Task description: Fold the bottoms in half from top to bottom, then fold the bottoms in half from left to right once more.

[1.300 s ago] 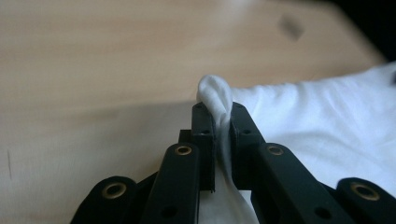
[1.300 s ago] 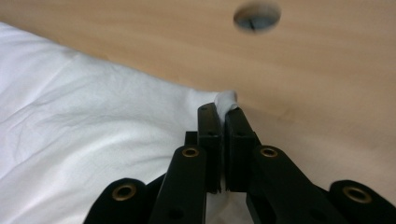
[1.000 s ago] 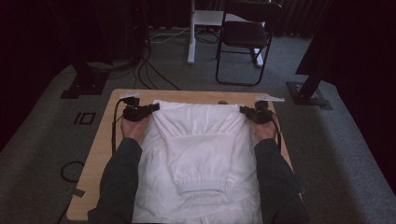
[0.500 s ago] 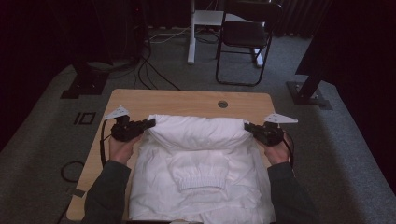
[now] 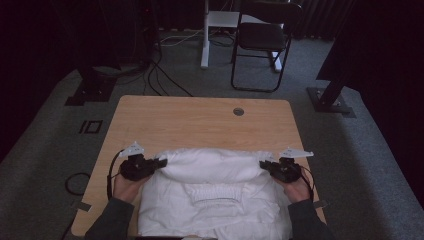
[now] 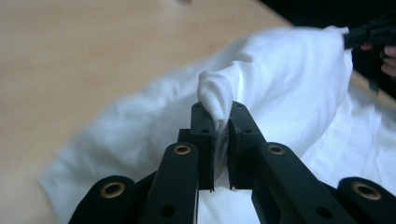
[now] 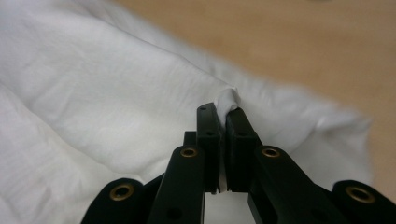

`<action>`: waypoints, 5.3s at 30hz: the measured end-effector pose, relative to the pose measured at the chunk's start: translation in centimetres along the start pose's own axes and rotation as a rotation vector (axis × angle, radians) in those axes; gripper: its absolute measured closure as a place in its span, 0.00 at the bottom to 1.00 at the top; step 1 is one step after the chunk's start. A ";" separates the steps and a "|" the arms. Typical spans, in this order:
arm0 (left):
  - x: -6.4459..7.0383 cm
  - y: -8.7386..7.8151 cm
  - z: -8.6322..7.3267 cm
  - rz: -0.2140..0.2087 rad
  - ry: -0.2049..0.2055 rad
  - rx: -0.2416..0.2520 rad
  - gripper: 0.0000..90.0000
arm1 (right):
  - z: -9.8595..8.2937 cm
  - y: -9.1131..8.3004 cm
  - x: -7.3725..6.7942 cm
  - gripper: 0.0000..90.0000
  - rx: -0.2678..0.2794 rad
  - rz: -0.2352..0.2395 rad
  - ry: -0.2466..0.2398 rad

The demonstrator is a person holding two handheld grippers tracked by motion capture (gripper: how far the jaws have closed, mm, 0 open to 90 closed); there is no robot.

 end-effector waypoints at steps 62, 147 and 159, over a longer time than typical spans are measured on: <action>-2.1 -2.5 4.9 0.132 -0.068 0.147 0.69 | 4.1 -2.1 -0.8 0.71 0.137 -0.053 -0.051; -4.4 2.6 -3.9 0.386 -0.148 -0.036 0.91 | -1.9 8.0 -4.6 0.56 -0.124 -0.067 -0.140; -3.1 0.2 1.4 0.392 -0.052 0.097 0.92 | 4.2 10.3 -9.9 0.48 -0.042 0.010 -0.244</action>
Point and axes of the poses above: each handheld gripper's, and its own axes: y roughly forward along the jaws, z roughly out of its top, x roughly to its right, the point moved 8 cm from there along y, roughly forward along the jaws, and after that the axes turned 2 degrees about y, right-handed, at the moved point
